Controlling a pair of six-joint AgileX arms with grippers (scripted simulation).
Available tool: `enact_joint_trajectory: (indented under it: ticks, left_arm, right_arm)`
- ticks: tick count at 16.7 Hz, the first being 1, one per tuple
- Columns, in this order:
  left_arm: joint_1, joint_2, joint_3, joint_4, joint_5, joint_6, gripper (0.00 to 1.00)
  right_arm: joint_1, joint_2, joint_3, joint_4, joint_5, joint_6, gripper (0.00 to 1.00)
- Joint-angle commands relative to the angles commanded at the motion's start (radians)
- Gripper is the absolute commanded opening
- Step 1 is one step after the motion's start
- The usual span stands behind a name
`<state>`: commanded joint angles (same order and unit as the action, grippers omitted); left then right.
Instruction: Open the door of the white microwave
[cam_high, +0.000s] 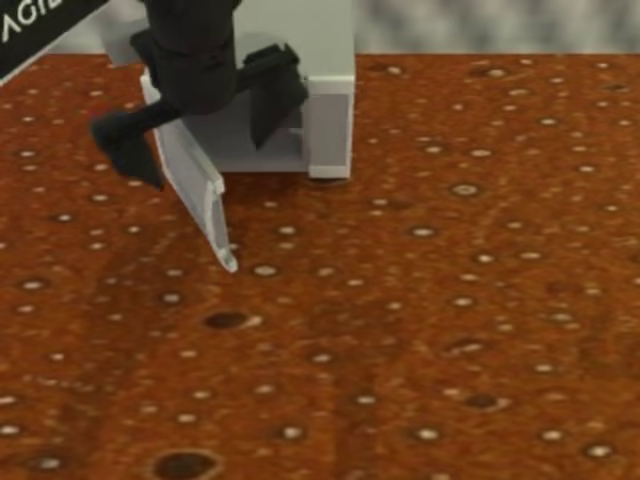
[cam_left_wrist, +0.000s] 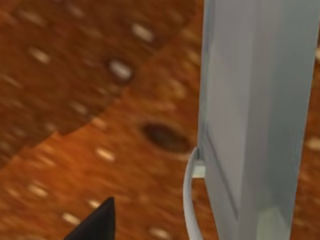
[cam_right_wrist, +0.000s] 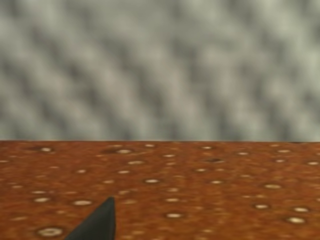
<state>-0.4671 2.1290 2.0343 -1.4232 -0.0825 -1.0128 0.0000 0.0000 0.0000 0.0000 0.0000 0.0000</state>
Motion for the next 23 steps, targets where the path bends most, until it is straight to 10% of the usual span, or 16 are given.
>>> enact_joint_trajectory:
  ticks: [12,23]
  left_arm:
    - [0.004,-0.043,-0.140,0.097,0.000,0.003,1.00]
    - [0.004,-0.043,-0.140,0.097,0.000,0.003,0.17]
  right_arm:
    - [0.000,0.000,0.000,0.000,0.000,0.000,1.00]
    - [0.000,0.000,0.000,0.000,0.000,0.000,1.00]
